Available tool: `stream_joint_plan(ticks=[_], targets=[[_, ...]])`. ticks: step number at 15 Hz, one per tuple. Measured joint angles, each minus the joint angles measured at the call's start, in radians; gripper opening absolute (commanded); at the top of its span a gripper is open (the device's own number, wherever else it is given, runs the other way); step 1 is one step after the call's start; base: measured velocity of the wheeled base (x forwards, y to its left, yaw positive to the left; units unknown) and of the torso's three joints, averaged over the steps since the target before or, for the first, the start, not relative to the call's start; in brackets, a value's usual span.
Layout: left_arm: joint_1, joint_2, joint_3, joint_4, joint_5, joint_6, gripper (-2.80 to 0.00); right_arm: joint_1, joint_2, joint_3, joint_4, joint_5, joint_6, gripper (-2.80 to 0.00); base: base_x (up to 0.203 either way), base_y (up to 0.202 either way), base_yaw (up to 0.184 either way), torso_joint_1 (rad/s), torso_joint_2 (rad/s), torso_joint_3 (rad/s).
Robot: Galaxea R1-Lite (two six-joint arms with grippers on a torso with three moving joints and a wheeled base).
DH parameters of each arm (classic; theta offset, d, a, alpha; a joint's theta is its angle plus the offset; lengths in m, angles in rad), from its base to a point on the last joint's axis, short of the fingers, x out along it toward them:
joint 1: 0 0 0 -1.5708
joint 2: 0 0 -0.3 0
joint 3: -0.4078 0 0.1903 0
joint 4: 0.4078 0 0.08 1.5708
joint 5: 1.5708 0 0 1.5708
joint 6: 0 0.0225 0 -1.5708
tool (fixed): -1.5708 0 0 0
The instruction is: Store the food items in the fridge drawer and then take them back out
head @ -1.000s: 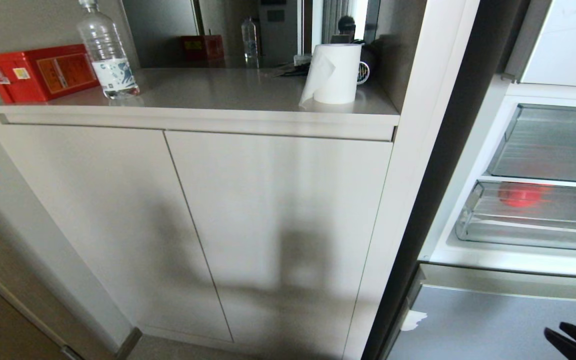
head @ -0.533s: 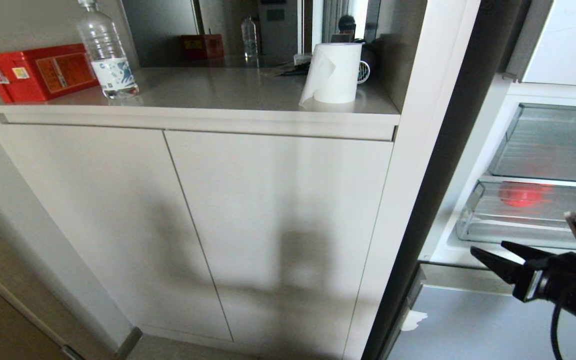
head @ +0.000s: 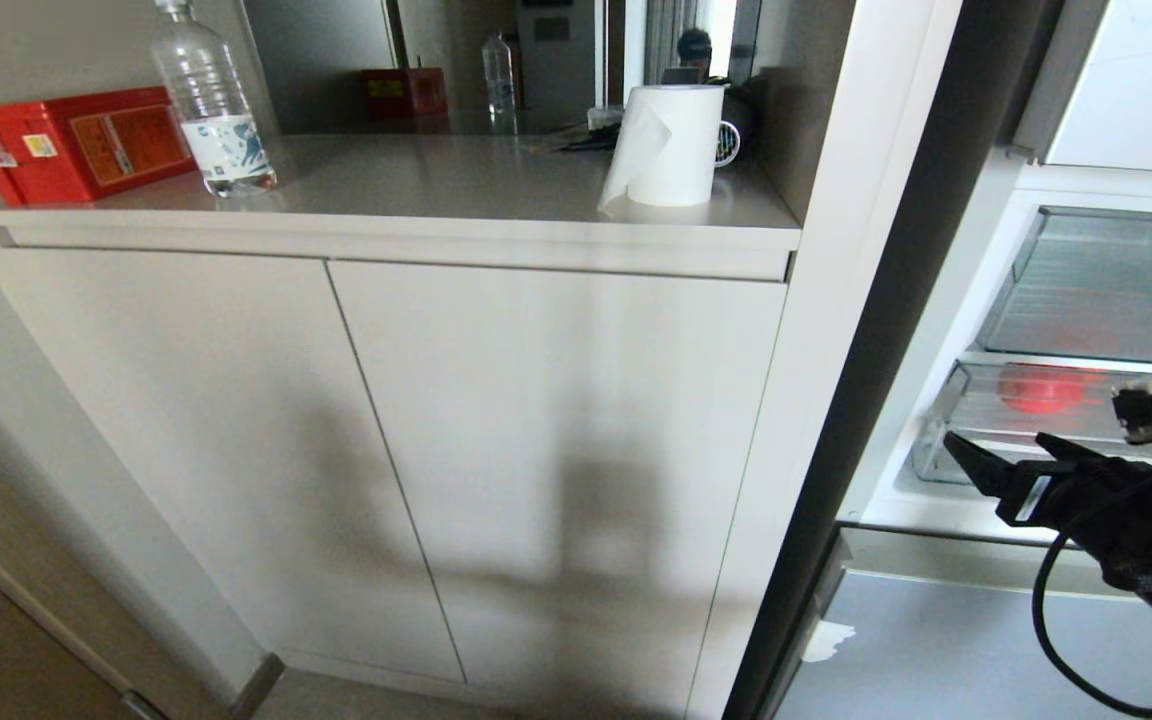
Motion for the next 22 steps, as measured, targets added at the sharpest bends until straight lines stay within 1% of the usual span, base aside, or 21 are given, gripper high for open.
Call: stream_joint_plan(ticks=[2,5,12,19,20,22], targets=[[0.0,0.0,0.0,0.0,0.0,0.0,-2.8,-0.002,0.017,-0.018,0.0,-0.006,0.003,0.0,0.0,0.0,0.0,0.0,0.0,0.0],[0.0,0.0,0.0,0.0,0.0,0.0,-2.8,-0.012,0.047,-0.062,0.0,-0.051,0.003,0.0,0.0,0.0,0.0,0.0,0.0,0.0],[0.0,0.0,0.0,0.0,0.0,0.0,-2.8,-0.014,0.079,-0.117,0.0,-0.063,0.005,0.0,0.0,0.0,0.0,0.0,0.0,0.0],[0.0,0.0,0.0,0.0,0.0,0.0,-2.8,-0.014,0.087,-0.143,0.003,-0.077,0.006,0.0,0.0,0.0,0.0,0.0,0.0,0.0],[0.0,0.0,0.0,0.0,0.0,0.0,-2.8,-0.014,0.092,-0.146,0.003,-0.077,0.008,-2.8,0.0,0.0,0.0,0.0,0.0,0.0],[0.0,0.0,0.0,0.0,0.0,0.0,-2.8,-0.013,0.104,-0.149,0.003,-0.077,0.015,-2.8,0.0,0.0,0.0,0.0,0.0,0.0]])
